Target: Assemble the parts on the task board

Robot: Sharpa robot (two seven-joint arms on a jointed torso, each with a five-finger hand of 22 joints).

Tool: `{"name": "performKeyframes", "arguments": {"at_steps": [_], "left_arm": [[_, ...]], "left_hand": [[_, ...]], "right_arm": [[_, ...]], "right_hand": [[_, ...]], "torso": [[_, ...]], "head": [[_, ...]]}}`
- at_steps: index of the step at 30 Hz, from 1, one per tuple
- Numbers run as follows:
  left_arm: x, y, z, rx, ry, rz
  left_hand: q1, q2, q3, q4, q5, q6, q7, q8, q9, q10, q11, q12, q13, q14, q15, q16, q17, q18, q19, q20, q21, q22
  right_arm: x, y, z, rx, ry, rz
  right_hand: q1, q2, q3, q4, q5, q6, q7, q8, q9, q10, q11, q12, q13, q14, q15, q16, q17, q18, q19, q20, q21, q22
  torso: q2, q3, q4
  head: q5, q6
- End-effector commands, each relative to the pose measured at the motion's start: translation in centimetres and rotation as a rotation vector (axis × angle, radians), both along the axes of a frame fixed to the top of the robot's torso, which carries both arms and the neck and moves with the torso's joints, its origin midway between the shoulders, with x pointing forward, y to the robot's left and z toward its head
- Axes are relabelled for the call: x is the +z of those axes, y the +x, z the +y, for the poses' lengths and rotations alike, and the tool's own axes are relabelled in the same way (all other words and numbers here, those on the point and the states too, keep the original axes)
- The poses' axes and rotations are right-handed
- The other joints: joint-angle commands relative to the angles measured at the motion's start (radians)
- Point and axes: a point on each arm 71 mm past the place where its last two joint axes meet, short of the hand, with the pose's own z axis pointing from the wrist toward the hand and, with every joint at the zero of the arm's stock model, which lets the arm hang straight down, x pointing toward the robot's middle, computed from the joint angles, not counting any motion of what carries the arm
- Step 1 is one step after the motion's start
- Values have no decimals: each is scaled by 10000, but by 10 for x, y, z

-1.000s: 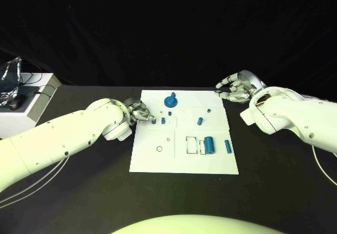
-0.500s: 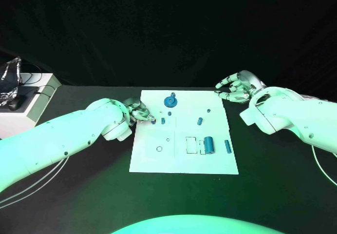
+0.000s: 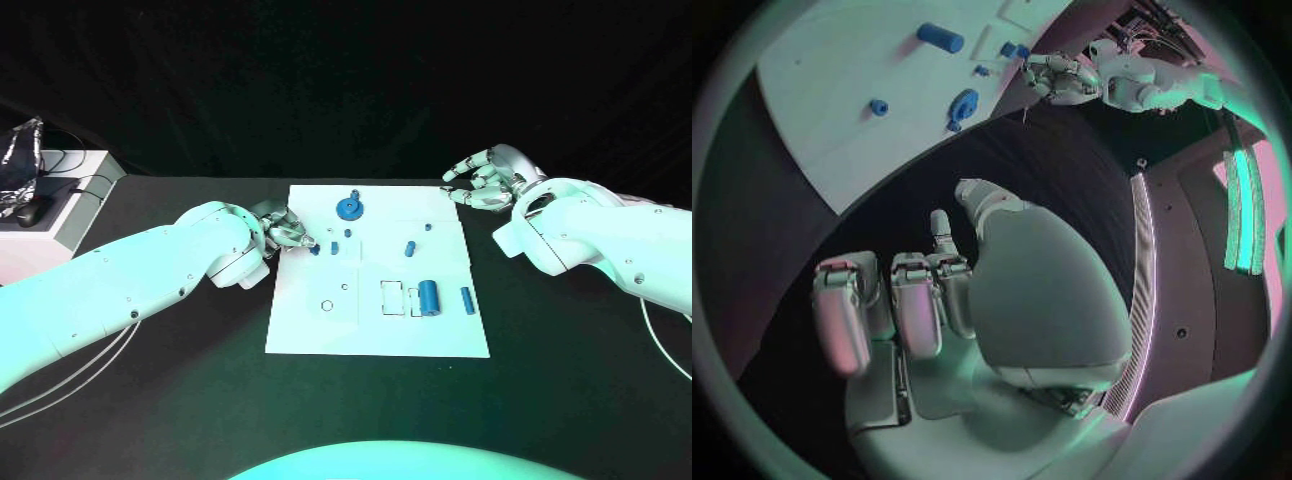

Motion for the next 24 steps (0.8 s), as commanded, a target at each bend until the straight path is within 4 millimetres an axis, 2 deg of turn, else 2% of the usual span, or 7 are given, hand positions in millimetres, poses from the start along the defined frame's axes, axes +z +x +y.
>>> {"name": "performKeyframes", "arguments": {"at_steps": [1, 12, 19, 24], "left_arm": [[-8, -3, -1, -116, 182, 468], [-8, -3, -2, -137, 174, 493], [-8, -4, -3, -192, 171, 564], [-8, -4, -3, -216, 189, 609]], "left_hand": [[18, 145, -50, 4, 33, 41, 40, -31, -6, 4, 50, -28, 8, 1059, 61, 34, 2635, -36, -15, 31, -62, 513], [-2, 133, -128, 88, 28, 121, 42, -93, -78, 17, 59, 5, 56, 1059, 75, 34, 2635, -38, -4, 49, -59, 528], [-251, -5, -639, 593, 14, 298, 49, -375, -360, 23, 74, 23, 94, 1059, 94, 34, 2635, -36, -1, 78, -74, 525], [-285, -22, -817, 759, 17, 344, 54, -456, -441, 24, 79, 27, 112, 1059, 98, 34, 2635, -35, 0, 81, -80, 522]], "right_arm": [[0, -1, 1, 119, -75, -38], [0, -1, 1, 113, -75, -39], [0, -1, 0, 103, -78, -44], [0, -1, 0, 97, -81, -49]], "right_hand": [[-56, 3, 36, -2, 43, -63, -21, 38, 9, 628, -59, -67, 2248, 910, -63, -66, 2180, 8, 1035, -101, 36, 2611], [-56, 3, 36, -2, 43, -63, -21, 38, 9, 628, -59, -67, 2248, 910, -63, -66, 2180, 8, 1035, -101, 36, 2611], [-56, 3, 36, -2, 43, -63, -21, 38, 9, 628, -59, -67, 2248, 910, -63, -66, 2180, 8, 1035, -101, 36, 2611], [-56, 3, 36, -2, 43, -63, -21, 38, 9, 628, -59, -67, 2248, 910, -63, -66, 2180, 8, 1035, -101, 36, 2611]], "torso": [[-4, 0, 5], [-4, 0, 2], [-10, 1, -1], [-4, 0, 0]], "head": [[1, -3], [1, -4], [-4, 5], [-10, 6]]}}
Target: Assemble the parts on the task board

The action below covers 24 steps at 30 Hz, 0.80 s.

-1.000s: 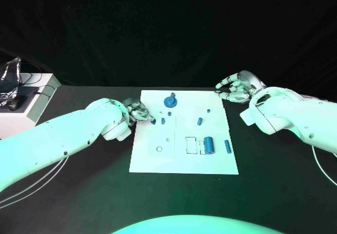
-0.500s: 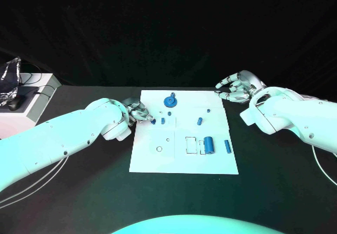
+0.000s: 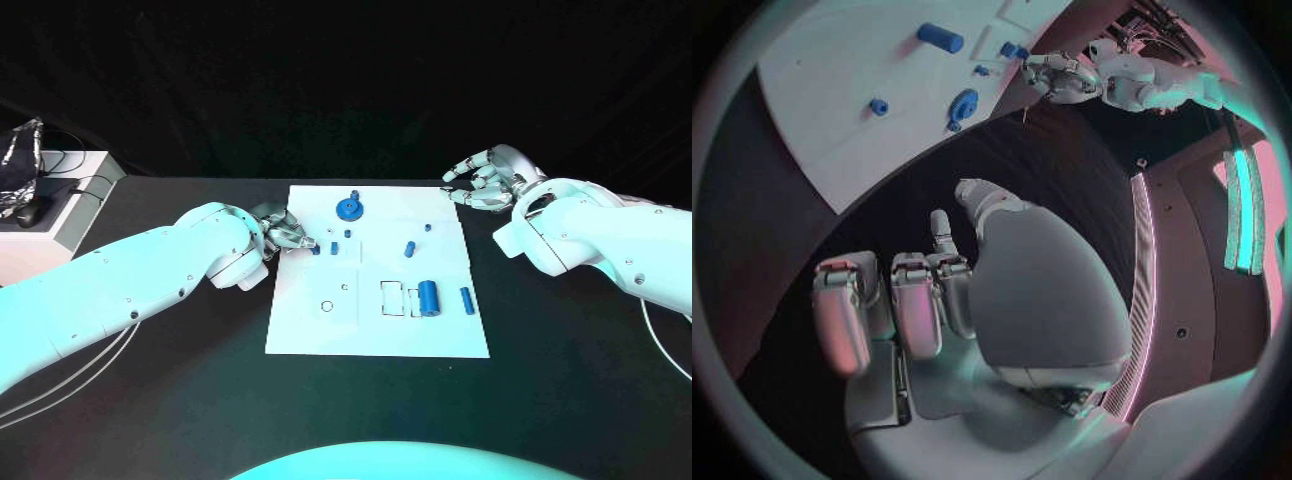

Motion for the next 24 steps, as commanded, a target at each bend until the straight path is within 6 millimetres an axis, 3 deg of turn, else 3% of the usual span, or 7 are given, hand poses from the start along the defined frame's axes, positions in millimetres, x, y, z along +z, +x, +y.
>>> {"name": "performKeyframes", "arguments": {"at_steps": [1, 24], "left_arm": [[-6, -4, -4, -247, 113, 454], [-7, -3, -4, -197, 110, 501]], "left_hand": [[-120, -44, -105, 47, -66, 38, 43, -55, -24, 20, 77, 29, 16, 1022, 62, 34, 2635, -34, -3, 81, -47, 518], [-45, -40, -382, 327, -34, 71, 62, -221, -176, -9, 88, -11, -6, 1022, 68, 34, 2635, -29, -13, 86, -65, 499]], "right_arm": [[0, 0, 1, 105, -79, -51], [0, 0, 1, 111, -79, -64]], "right_hand": [[-57, 3, 37, -2, 43, -63, -21, 39, 11, 628, -59, -67, 2251, 910, -63, -66, 2180, 8, 1035, -101, 36, 2613], [-57, 3, 37, -2, 43, -63, -21, 39, 11, 628, -59, -67, 2251, 910, -63, -66, 2180, 8, 1035, -101, 36, 2613]], "torso": [[3, -1, -1], [7, -2, 3]], "head": [[-5, 3], [-3, -3]]}}
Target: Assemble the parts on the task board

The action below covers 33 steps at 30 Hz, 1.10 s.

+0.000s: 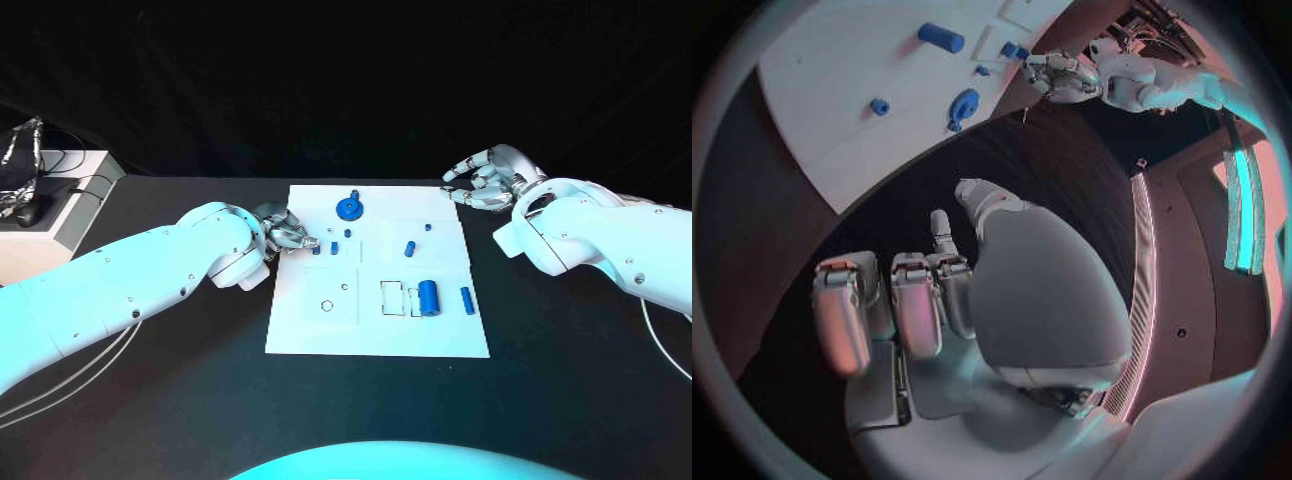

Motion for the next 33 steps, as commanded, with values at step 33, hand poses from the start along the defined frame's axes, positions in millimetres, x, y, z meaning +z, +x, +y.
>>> {"name": "performKeyframes", "arguments": {"at_steps": [33], "left_arm": [[-9, 0, -1, 18, 6, 604]], "left_hand": [[1535, 312, 945, -615, 40, 47, 162, 44, -6, -11, 129, -154, 17, 1022, 102, 34, 2635, -36, 11, 110, -57, 548]], "right_arm": [[0, 0, 1, 118, -84, -49]], "right_hand": [[-106, -22, 122, -27, 45, -93, -18, 74, 23, 638, -58, -58, 2263, 909, -62, -68, 2178, 6, 1038, -102, 42, 2619]], "torso": [[-3, 6, -3]], "head": [[18, 26]]}}
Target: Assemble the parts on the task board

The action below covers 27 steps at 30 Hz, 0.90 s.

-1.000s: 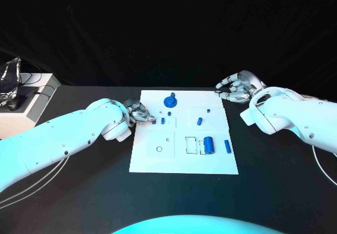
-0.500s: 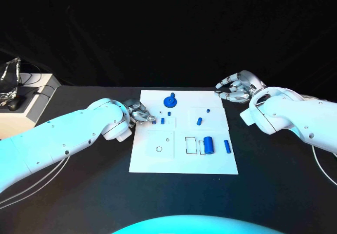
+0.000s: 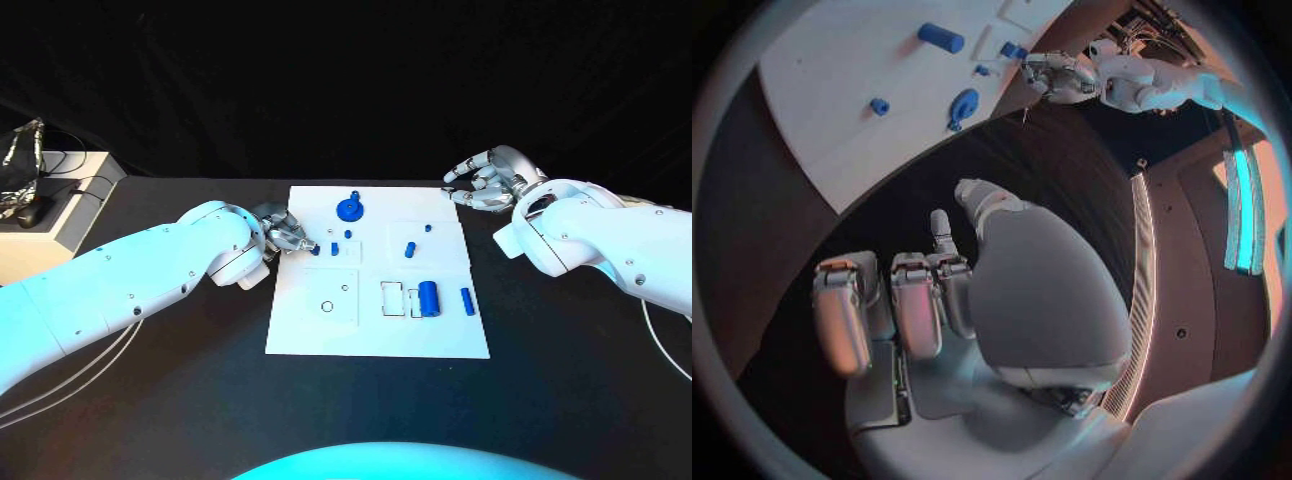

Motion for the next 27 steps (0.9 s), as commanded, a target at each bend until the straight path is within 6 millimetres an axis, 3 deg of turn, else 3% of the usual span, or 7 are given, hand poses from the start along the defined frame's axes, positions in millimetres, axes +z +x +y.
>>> {"name": "performKeyframes", "arguments": {"at_steps": [1, 27], "left_arm": [[-9, -4, -3, -76, 70, 413], [-9, -6, -10, -369, 11, 639]], "left_hand": [[262, 172, 814, -714, 57, 78, -1, 66, 164, -21, 33, -31, 18, 1059, 66, 34, 2635, -35, 10, 39, -15, 554], [-127, -152, 1412, -903, 46, 261, -91, 428, 416, 211, -33, 120, 254, 1059, 27, 34, 2635, -64, 93, 20, 63, 704]], "right_arm": [[0, 0, 1, 124, -79, -46], [0, -1, 1, 135, -82, -44]], "right_hand": [[-107, -22, 37, 2, 45, -56, 19, 34, 9, 638, -58, -58, 2258, 910, -62, -68, 2178, 7, 1038, -102, 42, 2612], [-107, -22, 37, 2, 45, -56, 19, 34, 9, 638, -58, -58, 2258, 910, -62, -68, 2178, 7, 1038, -102, 42, 2612]], "torso": [[0, -3, 2], [11, -7, 3]], "head": [[7, 6], [21, -18]]}}
